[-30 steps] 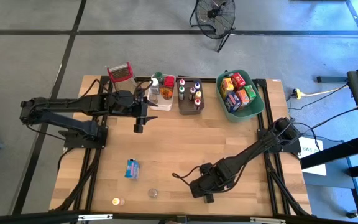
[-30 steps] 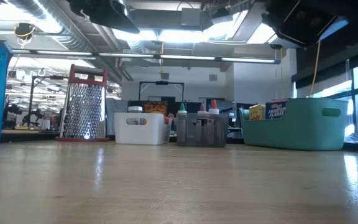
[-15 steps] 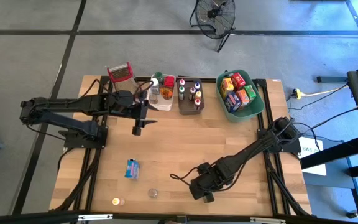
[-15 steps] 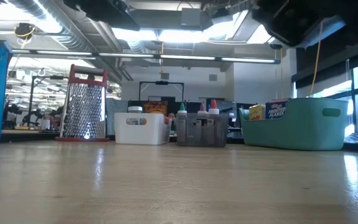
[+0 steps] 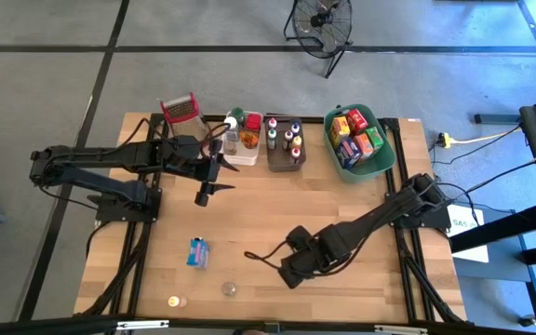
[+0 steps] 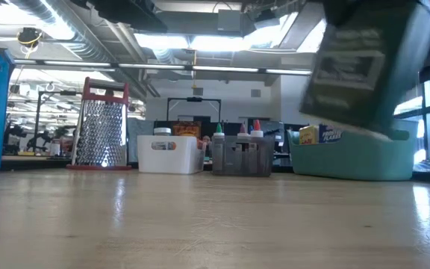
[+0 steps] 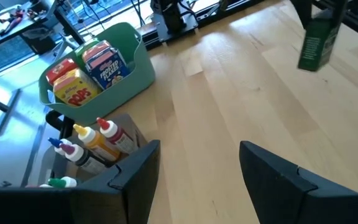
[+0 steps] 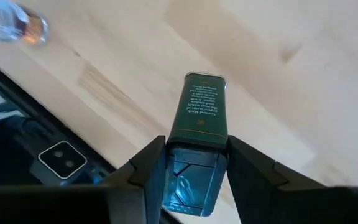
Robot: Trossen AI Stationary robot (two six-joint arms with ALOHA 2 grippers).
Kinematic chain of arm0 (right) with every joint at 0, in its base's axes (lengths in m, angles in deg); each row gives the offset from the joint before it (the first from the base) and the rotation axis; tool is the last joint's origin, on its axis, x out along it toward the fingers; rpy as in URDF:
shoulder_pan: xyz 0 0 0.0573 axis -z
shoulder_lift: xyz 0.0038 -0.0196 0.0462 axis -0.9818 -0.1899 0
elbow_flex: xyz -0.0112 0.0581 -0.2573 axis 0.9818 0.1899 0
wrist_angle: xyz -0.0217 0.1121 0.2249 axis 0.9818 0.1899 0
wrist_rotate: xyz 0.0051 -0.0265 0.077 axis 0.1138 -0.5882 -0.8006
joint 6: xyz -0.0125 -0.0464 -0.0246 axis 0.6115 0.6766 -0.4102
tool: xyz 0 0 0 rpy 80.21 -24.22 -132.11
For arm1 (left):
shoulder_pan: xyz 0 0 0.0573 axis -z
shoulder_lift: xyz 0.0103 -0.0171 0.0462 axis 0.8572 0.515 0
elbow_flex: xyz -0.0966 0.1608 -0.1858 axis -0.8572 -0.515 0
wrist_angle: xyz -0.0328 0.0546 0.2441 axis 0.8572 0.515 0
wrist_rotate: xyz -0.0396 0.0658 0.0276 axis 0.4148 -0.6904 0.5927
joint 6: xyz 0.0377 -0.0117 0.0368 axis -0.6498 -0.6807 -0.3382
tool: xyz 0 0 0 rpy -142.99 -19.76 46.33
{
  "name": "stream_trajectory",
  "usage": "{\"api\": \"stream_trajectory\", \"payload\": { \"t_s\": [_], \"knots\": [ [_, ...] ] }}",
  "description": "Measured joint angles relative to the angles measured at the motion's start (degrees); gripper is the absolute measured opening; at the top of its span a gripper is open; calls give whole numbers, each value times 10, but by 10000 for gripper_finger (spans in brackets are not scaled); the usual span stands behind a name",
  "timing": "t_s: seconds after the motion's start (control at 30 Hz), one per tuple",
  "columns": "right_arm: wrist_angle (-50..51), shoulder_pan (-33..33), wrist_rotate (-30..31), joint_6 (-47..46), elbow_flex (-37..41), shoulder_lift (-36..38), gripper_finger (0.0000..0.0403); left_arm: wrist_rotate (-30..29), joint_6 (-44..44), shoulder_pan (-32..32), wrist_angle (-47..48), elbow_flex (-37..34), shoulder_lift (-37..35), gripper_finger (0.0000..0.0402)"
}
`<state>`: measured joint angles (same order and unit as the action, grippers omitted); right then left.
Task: Pick & Place Kitchen Items
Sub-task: Put the black seasoning can into the white bin
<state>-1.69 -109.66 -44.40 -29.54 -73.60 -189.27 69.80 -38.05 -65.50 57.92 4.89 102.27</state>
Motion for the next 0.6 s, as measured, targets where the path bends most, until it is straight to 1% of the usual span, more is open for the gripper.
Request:
{"api": "stream_trajectory", "payload": {
  "t_s": [0.13, 0.23, 0.3, 0.37, 0.43, 0.5, 0.53, 0.6],
  "knots": [
    [30, 0, 44, 26, -36, 1, 144, 0, 3, 0, 0, 0, 0, 214],
    [68, 2, 79, 27, -56, 1, 144, 1, 9, 0, 0, 0, 0, 214],
    [97, 10, 89, 21, -63, 1, 145, 8, 4, 6, -9, -1, 0, 214],
    [133, 22, 103, 19, -72, 1, 145, 13, -4, 25, -64, -20, -1, 214],
    [157, 39, 126, 27, -85, 1, 145, 9, -19, 49, -137, -58, -5, 214],
    [168, 57, 155, 51, -96, 1, 145, -25, -38, 74, -213, -96, -8, 214],
    [169, 66, 169, 69, -103, 1, 145, -55, -50, 84, -253, -112, -8, 214],
    [168, 84, 199, 108, -124, 1, 145, -135, -85, 104, -323, -150, -8, 214]
  ]
}}
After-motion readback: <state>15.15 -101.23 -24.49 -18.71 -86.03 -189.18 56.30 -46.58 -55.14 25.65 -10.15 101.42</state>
